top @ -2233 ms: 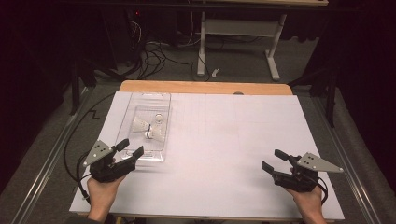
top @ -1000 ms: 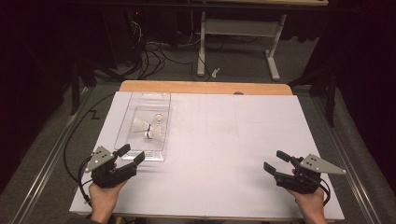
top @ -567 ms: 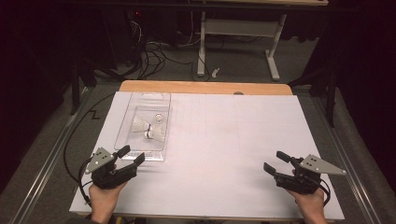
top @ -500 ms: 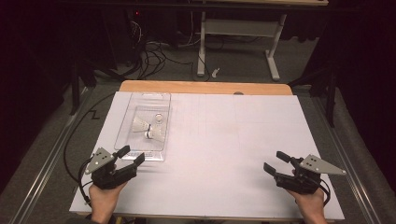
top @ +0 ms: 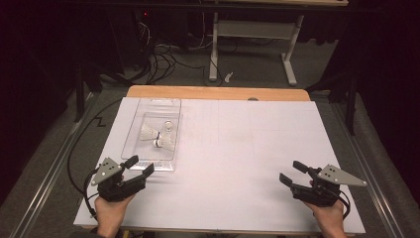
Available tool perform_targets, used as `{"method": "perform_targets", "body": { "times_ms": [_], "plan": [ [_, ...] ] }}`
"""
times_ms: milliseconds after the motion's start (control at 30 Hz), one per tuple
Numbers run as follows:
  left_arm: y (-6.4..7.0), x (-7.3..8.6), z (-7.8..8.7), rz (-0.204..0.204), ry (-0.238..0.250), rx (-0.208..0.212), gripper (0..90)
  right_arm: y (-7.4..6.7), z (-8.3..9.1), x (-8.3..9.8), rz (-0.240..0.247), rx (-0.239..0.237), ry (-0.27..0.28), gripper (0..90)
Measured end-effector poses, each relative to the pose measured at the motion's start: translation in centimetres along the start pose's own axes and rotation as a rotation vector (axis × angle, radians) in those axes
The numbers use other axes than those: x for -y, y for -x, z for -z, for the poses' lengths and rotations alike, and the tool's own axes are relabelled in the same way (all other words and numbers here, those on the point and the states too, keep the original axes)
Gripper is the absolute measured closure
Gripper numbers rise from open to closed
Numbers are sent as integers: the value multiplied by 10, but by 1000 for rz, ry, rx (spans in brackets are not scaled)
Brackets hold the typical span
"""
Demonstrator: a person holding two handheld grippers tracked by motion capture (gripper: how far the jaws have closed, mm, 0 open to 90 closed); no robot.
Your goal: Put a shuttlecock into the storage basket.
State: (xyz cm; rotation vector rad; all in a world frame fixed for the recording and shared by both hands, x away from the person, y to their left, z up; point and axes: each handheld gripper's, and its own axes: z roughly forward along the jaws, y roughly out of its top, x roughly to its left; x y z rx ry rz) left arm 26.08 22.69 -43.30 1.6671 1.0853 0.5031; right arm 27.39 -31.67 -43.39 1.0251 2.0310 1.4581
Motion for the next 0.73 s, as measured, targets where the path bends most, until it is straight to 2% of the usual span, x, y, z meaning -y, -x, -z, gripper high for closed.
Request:
{"method": "perform_targets", "body": {
  "times_ms": [733],
  "plan": [
    [0,2,0,5,2,-2,347,0,0,1,-3,0,0,300]
  ]
}}
